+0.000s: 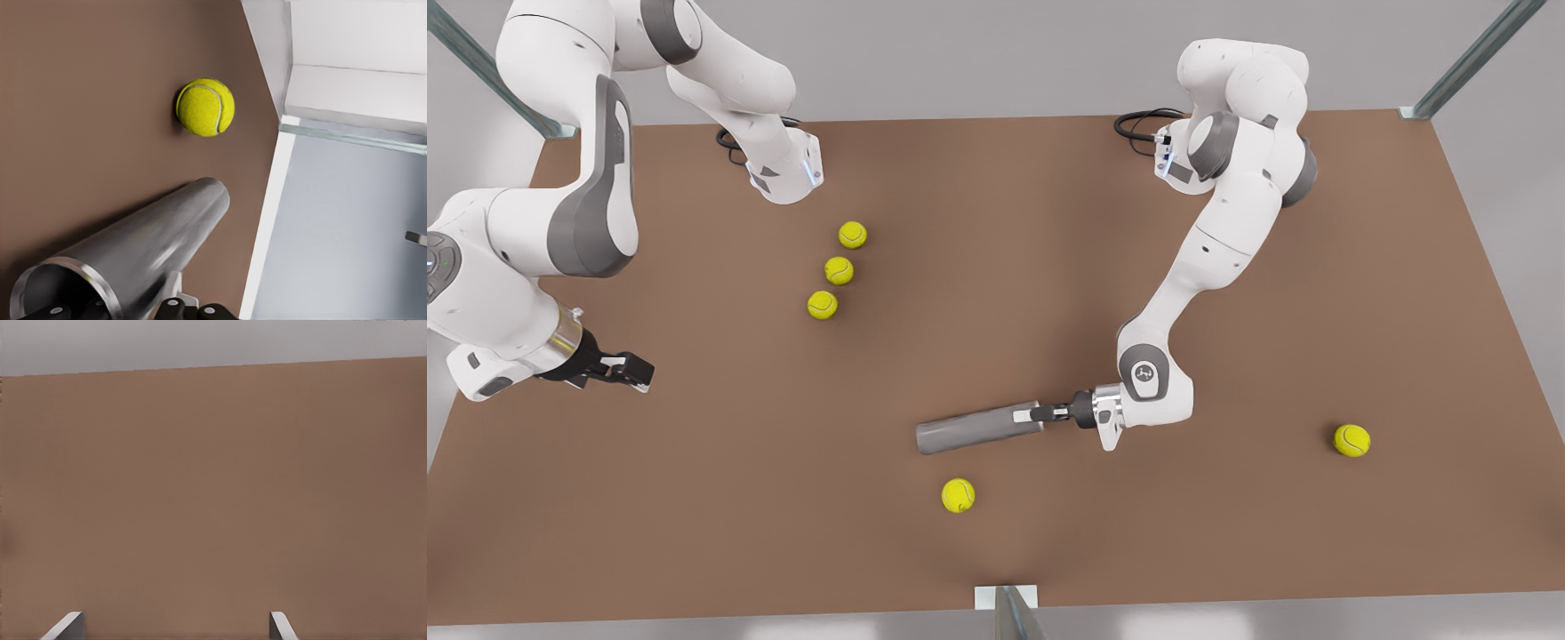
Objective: Put the tennis tube upright
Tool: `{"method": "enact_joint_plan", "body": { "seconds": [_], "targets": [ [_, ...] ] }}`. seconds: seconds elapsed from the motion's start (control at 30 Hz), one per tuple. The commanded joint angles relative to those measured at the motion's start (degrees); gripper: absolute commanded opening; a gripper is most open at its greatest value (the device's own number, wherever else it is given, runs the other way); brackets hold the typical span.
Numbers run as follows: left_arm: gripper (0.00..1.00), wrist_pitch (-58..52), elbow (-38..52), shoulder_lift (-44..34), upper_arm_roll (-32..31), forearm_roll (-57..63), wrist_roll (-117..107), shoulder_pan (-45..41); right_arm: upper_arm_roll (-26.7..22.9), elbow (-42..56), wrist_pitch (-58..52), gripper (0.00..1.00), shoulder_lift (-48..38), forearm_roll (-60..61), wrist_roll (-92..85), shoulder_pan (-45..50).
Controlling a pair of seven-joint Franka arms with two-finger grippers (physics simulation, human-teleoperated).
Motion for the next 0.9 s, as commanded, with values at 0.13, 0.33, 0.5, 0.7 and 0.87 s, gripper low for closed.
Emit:
{"method": "enact_joint_plan", "body": {
  "seconds": [0.13,0.33,0.5,0.7,0.87],
  "targets": [
    [0.26,0.0,0.0,-0.2,0.0,0.2,0.0,0.1,0.0,0.0,0.0,1.0,0.0,0.0,0.0,0.0],
    [0.25,-0.5,-0.4,-1.3,0.1,1.0,-0.2,0.1,0.0,0.0,0.0,1.0,0.0,0.0,0.0,0.0],
    [0.21,-1.2,-1.6,-3.3,0.4,1.9,-0.4,0.2,0.0,0.0,0.0,1.0,0.0,-0.1,-0.1,0.0],
    [0.21,-5.4,-2.1,-5.6,3.0,6.9,-4.3,0.3,0.0,0.0,0.0,1.0,0.0,0.0,-0.1,0.0],
    [0.21,-8.5,-2.1,-7.6,4.6,9.2,-6.9,0.3,0.0,0.0,0.0,1.0,0.0,-0.1,-0.2,-0.4]
  ]
}}
